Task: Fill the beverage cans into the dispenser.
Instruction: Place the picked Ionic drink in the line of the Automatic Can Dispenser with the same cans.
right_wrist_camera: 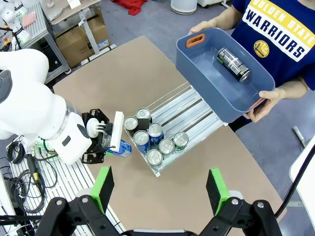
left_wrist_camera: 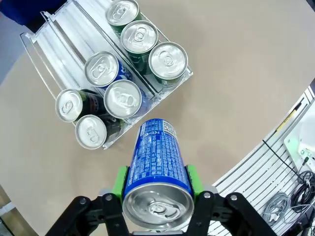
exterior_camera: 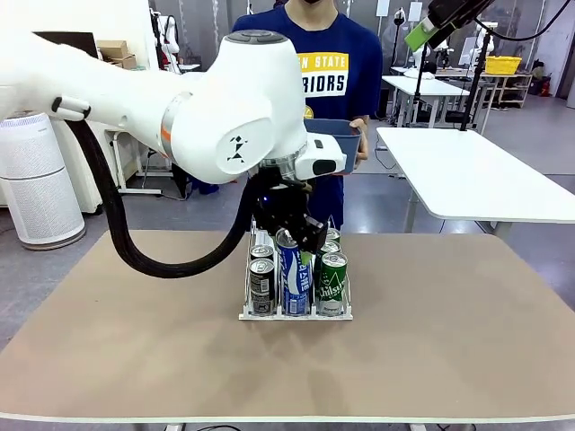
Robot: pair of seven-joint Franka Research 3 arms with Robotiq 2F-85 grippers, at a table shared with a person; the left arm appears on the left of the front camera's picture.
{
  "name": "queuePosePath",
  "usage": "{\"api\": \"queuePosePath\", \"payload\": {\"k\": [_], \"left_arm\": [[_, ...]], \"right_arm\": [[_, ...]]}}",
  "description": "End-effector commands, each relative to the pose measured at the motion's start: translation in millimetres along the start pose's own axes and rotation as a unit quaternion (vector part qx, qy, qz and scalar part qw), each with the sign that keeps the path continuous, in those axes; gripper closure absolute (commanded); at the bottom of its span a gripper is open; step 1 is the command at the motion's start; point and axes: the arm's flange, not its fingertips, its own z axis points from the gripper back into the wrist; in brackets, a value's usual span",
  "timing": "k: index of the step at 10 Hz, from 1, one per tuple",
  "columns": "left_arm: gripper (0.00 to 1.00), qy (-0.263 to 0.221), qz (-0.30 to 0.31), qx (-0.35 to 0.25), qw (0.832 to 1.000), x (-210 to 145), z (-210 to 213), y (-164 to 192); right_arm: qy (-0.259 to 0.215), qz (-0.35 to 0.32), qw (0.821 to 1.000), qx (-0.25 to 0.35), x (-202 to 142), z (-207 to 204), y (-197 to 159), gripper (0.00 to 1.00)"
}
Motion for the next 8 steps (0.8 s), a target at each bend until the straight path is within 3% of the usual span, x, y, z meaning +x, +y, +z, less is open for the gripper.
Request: {"api": "queuePosePath", "payload": {"k": [1, 2, 4, 5, 6, 8], "left_arm": [[0.43, -0.031, -0.051, -0.024, 0.998, 6.4, 0.6, 7.0], [0.43, 0.000, 0.000, 0.000, 1.000, 0.0, 0.0, 0.0], [0.43, -0.005, -0.017, -0.006, 1.000, 3.7, -6.4, 2.0], [0.43, -0.003, 0.027, 0.030, 0.999, 3.9, -12.5, 1.5], [0.43, 0.011, 0.048, 0.011, 0.999, 10.6, -29.0, 2.1], [0.43, 0.009, 0.047, 0.011, 0.999, 18.3, -39.5, 7.4]], "right_arm": [[0.003, 0.001, 1.000, 0.004, -0.6, 0.2, 0.6, 0.00], [0.003, 0.001, 1.000, 0.004, -0.6, 0.2, 0.6, 0.00], [0.003, 0.001, 1.000, 0.004, -0.6, 0.2, 0.6, 0.00], [0.003, 0.001, 1.000, 0.004, -0.6, 0.2, 0.6, 0.00], [0.003, 0.001, 1.000, 0.004, -0.6, 0.2, 0.6, 0.00], [0.003, 0.001, 1.000, 0.004, -0.6, 0.2, 0.6, 0.00]]}}
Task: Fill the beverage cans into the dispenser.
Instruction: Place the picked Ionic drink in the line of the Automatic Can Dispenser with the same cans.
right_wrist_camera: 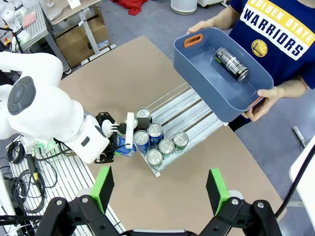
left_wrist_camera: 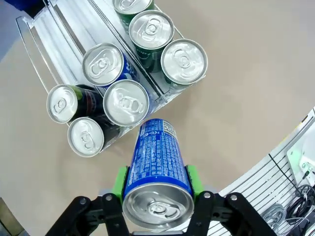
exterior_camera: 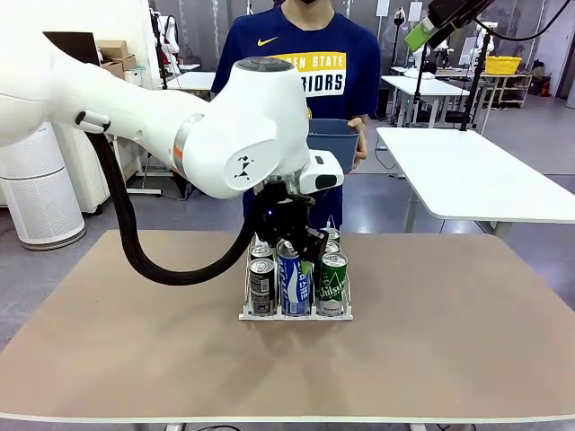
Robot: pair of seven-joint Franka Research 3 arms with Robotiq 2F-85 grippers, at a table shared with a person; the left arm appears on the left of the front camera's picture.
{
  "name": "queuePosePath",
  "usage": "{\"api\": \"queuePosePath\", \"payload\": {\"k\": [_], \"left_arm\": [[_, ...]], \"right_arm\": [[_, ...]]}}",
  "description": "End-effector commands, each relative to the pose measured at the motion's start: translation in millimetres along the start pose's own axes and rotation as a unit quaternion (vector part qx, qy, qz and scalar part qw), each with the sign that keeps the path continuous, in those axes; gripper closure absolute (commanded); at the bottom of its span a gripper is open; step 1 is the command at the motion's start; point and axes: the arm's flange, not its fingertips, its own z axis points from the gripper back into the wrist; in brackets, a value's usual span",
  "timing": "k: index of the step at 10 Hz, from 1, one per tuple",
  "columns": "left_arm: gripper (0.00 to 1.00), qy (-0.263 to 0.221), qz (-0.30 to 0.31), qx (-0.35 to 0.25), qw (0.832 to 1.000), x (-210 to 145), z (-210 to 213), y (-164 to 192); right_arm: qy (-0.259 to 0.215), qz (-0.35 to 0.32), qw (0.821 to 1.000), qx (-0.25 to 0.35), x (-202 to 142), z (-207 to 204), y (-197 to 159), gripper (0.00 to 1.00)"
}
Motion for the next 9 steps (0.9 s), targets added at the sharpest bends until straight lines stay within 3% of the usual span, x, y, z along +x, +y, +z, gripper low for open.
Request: {"api": "queuePosePath", "payload": {"k": [1, 9], "left_arm": [[0.43, -0.011, 0.003, 0.002, 1.000, 16.2, -2.5, 0.5], [0.43, 0.006, 0.043, 0.002, 0.999, 52.3, -33.7, 48.9]], "right_arm": [[0.003, 0.001, 1.000, 0.004, -0.7, 0.2, 0.6, 0.00], [0.003, 0.001, 1.000, 0.004, -0.7, 0.2, 0.6, 0.00]]}}
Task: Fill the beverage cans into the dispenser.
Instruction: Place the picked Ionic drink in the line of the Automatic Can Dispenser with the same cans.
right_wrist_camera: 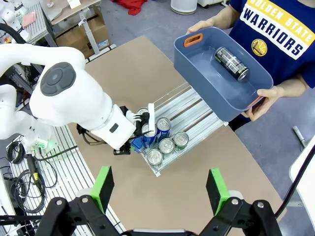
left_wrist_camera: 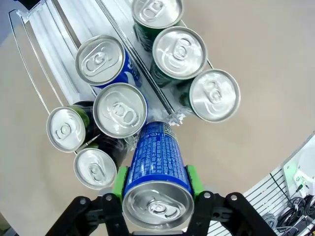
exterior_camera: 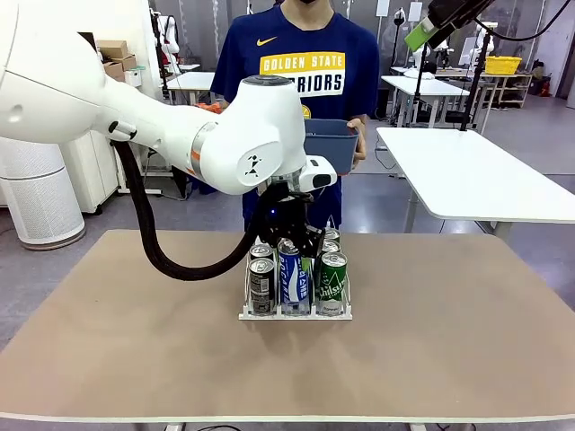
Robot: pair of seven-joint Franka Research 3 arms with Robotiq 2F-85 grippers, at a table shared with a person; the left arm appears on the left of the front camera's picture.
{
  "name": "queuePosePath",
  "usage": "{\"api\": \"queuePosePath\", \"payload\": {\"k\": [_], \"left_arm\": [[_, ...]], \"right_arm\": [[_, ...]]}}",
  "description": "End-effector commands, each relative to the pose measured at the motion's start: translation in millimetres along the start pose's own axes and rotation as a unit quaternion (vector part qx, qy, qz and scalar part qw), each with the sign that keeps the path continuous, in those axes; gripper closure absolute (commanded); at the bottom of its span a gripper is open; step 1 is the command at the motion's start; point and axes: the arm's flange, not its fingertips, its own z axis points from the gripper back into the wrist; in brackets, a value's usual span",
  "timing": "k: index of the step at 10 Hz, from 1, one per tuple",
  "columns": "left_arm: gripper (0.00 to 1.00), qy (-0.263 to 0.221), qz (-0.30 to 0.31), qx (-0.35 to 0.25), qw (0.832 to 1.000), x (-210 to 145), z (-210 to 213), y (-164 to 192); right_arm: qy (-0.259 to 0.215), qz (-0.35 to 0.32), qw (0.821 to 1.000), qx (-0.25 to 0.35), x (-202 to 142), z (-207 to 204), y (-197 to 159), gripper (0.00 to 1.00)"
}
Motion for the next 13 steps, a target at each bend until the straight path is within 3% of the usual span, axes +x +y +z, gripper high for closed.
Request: {"api": "queuePosePath", "payload": {"k": [1, 8, 13], "left_arm": [[0.43, -0.007, 0.009, 0.022, 1.000, 20.7, -5.0, 19.3], [0.43, 0.046, -0.004, 0.009, 0.999, 20.5, -45.1, 4.0], [0.43, 0.025, 0.023, 0.079, 0.996, 24.5, -48.4, 8.7]], "right_arm": [[0.003, 0.001, 1.000, 0.004, -0.6, 0.2, 0.6, 0.00], [0.003, 0.001, 1.000, 0.004, -0.6, 0.2, 0.6, 0.00], [0.003, 0.001, 1.000, 0.004, -0.6, 0.2, 0.6, 0.00]]}}
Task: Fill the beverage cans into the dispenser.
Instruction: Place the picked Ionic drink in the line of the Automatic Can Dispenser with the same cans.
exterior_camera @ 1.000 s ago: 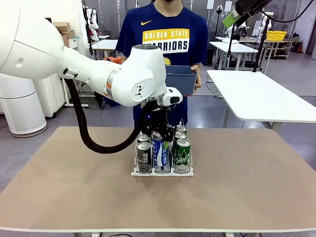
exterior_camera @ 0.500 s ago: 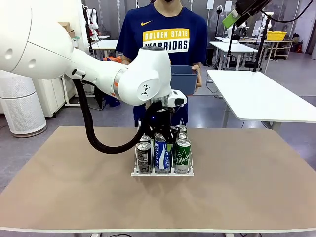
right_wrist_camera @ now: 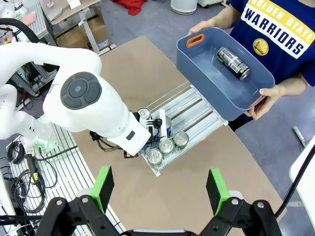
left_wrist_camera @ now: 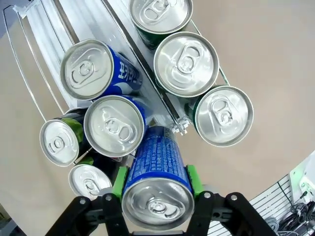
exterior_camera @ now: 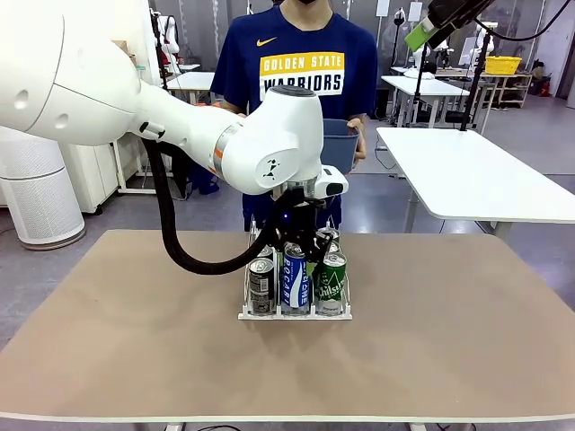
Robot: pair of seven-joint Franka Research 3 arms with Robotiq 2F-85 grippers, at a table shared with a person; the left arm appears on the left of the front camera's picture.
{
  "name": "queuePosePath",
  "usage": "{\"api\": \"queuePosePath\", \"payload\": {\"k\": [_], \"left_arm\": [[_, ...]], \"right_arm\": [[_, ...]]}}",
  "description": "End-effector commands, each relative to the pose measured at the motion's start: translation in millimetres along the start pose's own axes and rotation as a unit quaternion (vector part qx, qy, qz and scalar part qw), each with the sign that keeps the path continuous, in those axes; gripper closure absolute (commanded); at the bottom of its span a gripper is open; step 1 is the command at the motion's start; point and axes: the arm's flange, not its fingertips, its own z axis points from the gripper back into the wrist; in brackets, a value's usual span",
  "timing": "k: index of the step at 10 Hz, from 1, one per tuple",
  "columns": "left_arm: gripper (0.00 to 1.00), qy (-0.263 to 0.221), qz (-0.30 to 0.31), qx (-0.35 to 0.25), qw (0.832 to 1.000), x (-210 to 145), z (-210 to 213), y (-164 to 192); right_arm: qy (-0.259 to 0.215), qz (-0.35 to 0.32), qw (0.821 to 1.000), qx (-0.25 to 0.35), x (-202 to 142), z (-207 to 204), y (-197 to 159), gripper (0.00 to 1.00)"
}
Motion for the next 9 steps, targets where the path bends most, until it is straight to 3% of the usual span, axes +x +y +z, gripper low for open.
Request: {"api": "queuePosePath", "payload": {"k": [1, 9], "left_arm": [[0.43, -0.018, 0.031, 0.050, 0.998, 9.9, -24.7, 20.5], [0.43, -0.043, 0.076, 0.102, 0.991, 23.0, -29.5, 44.5]], "right_arm": [[0.003, 0.001, 1.000, 0.004, -0.7, 0.2, 0.6, 0.00], [0.003, 0.001, 1.000, 0.004, -0.7, 0.2, 0.6, 0.00]]}}
